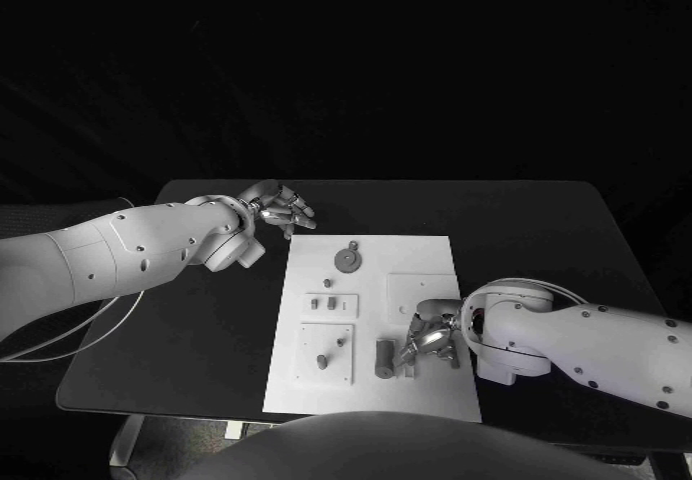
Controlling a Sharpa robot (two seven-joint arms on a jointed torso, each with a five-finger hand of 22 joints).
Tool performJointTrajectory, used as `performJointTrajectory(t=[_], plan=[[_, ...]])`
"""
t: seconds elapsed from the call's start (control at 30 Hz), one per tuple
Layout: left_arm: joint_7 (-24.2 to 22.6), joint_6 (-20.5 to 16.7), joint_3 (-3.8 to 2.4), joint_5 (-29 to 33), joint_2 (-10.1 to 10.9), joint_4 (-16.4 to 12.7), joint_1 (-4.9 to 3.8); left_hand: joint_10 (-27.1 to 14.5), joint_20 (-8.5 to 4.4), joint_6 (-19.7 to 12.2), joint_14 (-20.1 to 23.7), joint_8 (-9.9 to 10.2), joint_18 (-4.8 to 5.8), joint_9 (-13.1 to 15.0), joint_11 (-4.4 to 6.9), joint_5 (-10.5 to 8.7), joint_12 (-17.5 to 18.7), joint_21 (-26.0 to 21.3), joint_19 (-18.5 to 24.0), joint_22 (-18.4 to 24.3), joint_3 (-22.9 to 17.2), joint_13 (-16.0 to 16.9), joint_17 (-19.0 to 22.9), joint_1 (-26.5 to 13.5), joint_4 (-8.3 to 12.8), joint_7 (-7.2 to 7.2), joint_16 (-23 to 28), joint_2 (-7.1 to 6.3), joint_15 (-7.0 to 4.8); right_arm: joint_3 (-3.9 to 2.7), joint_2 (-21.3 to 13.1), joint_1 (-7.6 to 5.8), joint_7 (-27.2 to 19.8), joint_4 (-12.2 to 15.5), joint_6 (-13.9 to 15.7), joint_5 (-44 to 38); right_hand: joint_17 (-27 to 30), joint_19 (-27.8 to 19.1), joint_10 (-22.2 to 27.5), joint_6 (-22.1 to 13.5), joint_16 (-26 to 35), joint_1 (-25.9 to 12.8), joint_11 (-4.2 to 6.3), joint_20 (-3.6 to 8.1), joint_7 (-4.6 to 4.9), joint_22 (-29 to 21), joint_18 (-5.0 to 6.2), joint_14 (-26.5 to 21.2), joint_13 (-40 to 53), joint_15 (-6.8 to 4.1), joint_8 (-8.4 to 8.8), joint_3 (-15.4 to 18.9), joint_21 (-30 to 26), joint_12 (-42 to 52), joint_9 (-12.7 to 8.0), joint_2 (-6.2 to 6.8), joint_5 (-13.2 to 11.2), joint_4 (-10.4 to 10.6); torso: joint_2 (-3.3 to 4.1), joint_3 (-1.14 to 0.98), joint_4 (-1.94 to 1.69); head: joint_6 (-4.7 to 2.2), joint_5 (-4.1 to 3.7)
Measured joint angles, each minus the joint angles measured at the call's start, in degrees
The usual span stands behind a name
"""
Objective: Assemble the parts on the task board
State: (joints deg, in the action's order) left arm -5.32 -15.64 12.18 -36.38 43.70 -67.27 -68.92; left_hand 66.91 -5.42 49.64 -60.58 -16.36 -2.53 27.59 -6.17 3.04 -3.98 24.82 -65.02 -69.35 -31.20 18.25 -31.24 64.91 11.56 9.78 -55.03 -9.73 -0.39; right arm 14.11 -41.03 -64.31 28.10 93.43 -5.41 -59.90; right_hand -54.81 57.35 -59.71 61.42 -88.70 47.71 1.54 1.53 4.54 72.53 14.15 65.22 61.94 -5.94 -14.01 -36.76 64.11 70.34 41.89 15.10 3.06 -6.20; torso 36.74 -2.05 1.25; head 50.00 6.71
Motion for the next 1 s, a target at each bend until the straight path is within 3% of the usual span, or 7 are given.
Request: performJointTrajectory(t=[0.23,1.0], plan=[[0.02,0.02,0.0,0.0,0.06,-0.05,0.0,0.0,0.01,0.0,0.0,0.0,0.0,0.0,0.01,0.0,0.0,0.0,0.0,0.0,0.0,0.0,-0.06,0.0,0.0,0.0,0.0,0.0,0.0,0.0,0.27,0.01,-1.83,1.07,0.35,-3.23,-0.55,0.02,-0.64,0.66,-0.22,0.76,0.22,0.0,-0.25,-0.06,0.04,0.69,-0.13,0.13,-0.37,0.22,0.0,0.25,0.17,0.26,0.0,-0.53,0.03,-0.01,-0.05,0.0,0.0],[0.13,0.25,0.0,-0.03,0.19,-0.21,-0.01,0.09,0.02,-0.03,0.0,0.0,0.0,0.01,0.1,0.0,0.0,0.0,0.01,-0.04,-0.03,0.01,-0.11,0.0,-0.29,-0.03,0.0,0.0,0.0,-0.02,2.17,0.82,-2.9,0.76,-1.29,-11.19,-2.09,0.82,-2.35,2.58,-0.48,0.95,1.12,0.4,-0.94,-0.2,0.07,2.71,-0.45,-0.06,-1.11,0.61,0.45,0.83,0.48,0.05,0.0,-0.1,0.07,0.03,-0.1,0.0,-0.1]])
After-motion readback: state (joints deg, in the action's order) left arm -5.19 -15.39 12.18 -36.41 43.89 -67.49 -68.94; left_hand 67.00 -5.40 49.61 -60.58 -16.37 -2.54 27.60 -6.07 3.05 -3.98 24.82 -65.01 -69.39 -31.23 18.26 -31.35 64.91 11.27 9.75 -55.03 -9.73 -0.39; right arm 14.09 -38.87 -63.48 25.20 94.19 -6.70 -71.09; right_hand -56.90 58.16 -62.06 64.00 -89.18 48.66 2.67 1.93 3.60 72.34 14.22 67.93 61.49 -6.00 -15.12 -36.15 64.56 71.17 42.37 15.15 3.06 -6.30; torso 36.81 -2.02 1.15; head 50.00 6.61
